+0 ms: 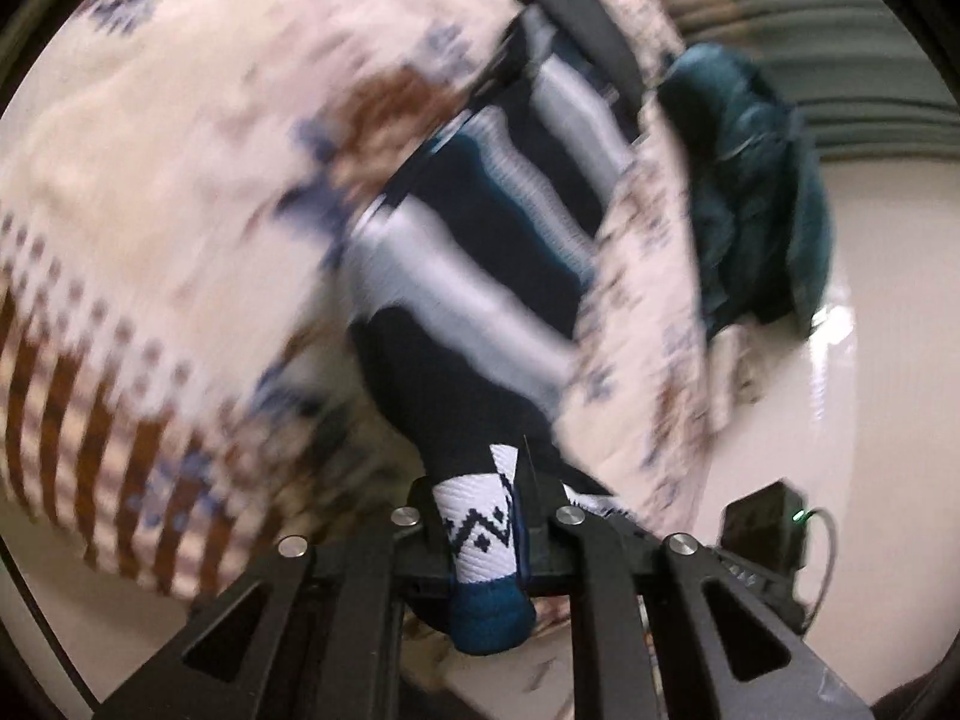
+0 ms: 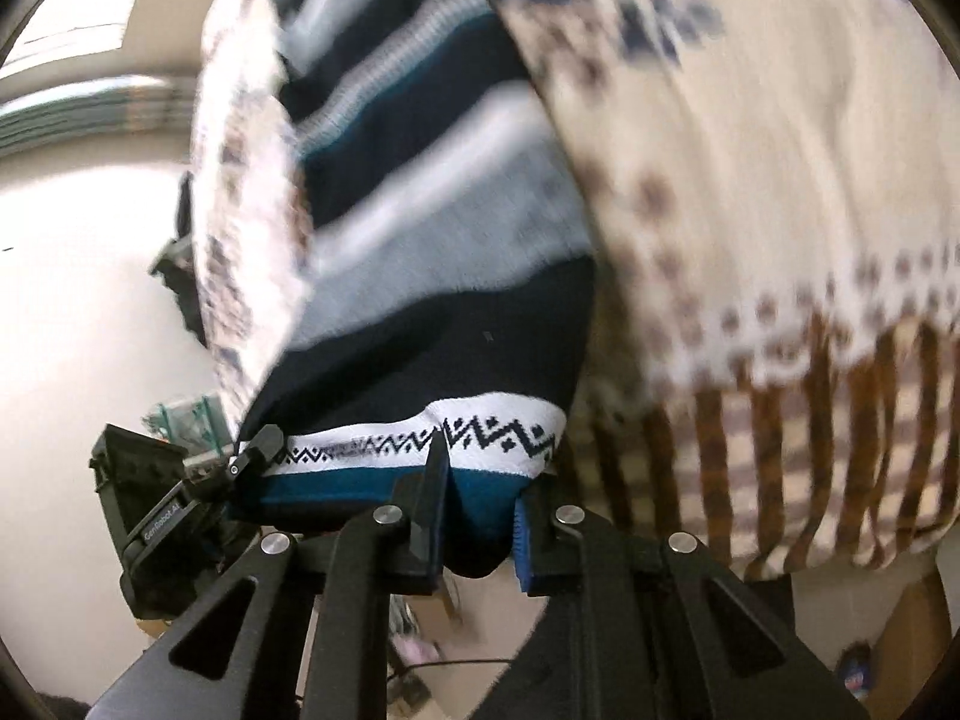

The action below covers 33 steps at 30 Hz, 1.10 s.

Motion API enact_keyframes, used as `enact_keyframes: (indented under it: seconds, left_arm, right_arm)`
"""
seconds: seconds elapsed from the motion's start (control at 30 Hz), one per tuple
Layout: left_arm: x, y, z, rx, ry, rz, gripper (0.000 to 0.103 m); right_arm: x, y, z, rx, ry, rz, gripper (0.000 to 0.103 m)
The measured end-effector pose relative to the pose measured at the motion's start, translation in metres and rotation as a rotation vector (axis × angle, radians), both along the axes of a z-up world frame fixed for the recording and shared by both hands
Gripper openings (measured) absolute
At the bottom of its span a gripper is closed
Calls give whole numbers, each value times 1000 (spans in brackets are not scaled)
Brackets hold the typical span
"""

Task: Fold small clothes
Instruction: 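Lift the hem with both grippers and fold it toward the collar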

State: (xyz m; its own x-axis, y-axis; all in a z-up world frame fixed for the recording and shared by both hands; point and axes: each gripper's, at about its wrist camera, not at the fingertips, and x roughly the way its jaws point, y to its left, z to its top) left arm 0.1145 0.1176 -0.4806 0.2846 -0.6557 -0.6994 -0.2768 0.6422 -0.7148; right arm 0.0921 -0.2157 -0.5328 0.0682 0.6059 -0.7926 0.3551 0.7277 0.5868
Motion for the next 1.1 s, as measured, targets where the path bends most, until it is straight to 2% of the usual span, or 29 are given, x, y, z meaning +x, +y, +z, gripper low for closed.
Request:
enact_keyframes:
  seconds: [0.17,0.33,0.47,0.57,0.63,0.7,0.73,0.77,0.83,0.9,0.93,1.0,1.1]
  left_arm:
    - [71,-5,28,-75,-98,33,10]
    - [170,-1,33,-122,-147,64,10]
    - [261,1,13,-109,-155,57,10]
    - [329,2,-9,-89,-152,57,10]
    - [374,4,-28,-109,-146,49,11]
    - [413,5,-50,-119,-95,34,12]
    - [430,7,-62,-152,-59,39,21]
    - [445,12,-73,-192,-23,56,40]
    - [453,24,-79,-264,-17,109,63]
    - [452,40,-76,-294,-53,143,64]
    - [453,43,-71,-264,-72,142,64]
    - [450,46,-60,-118,-120,92,64]
    - [453,26,-57,113,-154,-83,64]
  right_arm:
    - [57,-8,46,16,-123,-39,17]
    - [150,-20,77,-21,-259,-59,17]
    - [236,-21,75,-79,-315,-69,17]
    - [307,-19,64,-138,-342,-70,17]
    - [359,-17,51,-161,-337,-80,17]
    - [404,-17,38,-175,-329,-98,17]
    - [425,-16,33,-193,-328,-113,17]
    - [446,-16,26,-191,-315,-122,19]
    - [489,-22,4,-109,-235,-149,20]
    - [508,-30,-5,-33,-201,-182,24]
    - [512,-34,-2,-17,-222,-194,29]
    - [508,-40,7,-30,-274,-194,56]
    - [499,-46,4,-136,-263,-184,59]
